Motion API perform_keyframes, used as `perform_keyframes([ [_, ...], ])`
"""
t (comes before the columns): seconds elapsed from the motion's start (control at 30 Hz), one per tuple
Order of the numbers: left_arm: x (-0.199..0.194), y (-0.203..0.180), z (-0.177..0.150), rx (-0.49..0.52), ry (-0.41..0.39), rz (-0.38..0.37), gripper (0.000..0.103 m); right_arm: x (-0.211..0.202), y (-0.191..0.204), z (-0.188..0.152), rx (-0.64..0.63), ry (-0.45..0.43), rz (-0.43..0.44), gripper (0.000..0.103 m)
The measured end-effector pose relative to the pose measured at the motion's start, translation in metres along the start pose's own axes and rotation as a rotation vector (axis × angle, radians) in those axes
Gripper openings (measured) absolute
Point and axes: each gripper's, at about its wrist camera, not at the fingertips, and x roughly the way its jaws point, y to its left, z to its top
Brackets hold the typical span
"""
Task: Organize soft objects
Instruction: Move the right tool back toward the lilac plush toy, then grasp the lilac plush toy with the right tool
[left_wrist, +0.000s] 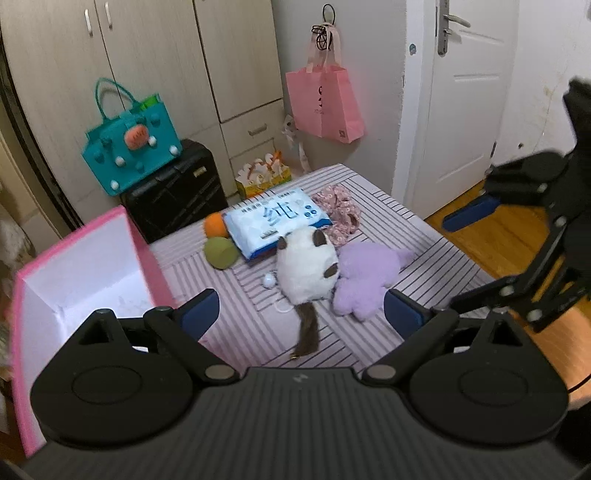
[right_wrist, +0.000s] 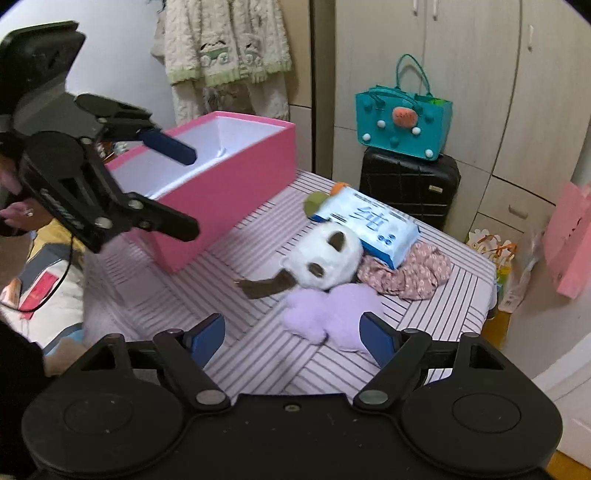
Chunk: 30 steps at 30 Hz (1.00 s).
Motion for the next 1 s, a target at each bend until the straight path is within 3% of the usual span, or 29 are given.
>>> perform_keyframes([
  [0.23, 0.034, 0.008, -0.013, -0.175, -0.024, -0.076, 0.096, 0.035, -0.021, -0.023, -0.035, -0.084, -0.048, 0.084],
  [0.43, 0.059, -0.002, -0.02, -0.203, -0.033, -0.05, 0.093, 0.06, -0.033, -0.033, -0.082, -0.087, -0.071, 0.084],
  [0.73, 0.09, -0.012, -0.029, -0.239, -0.071, 0.018, 0.089, 0.091, -0.051, -0.033, -0.183, -0.036, 0.04, 0.084],
  [1.0, 0.107, -0.012, -0.041, -0.367, -0.032, -0.042, 0.074, 0.111, -0.054, -0.031, -0.174, 0.015, 0.093, 0.084],
])
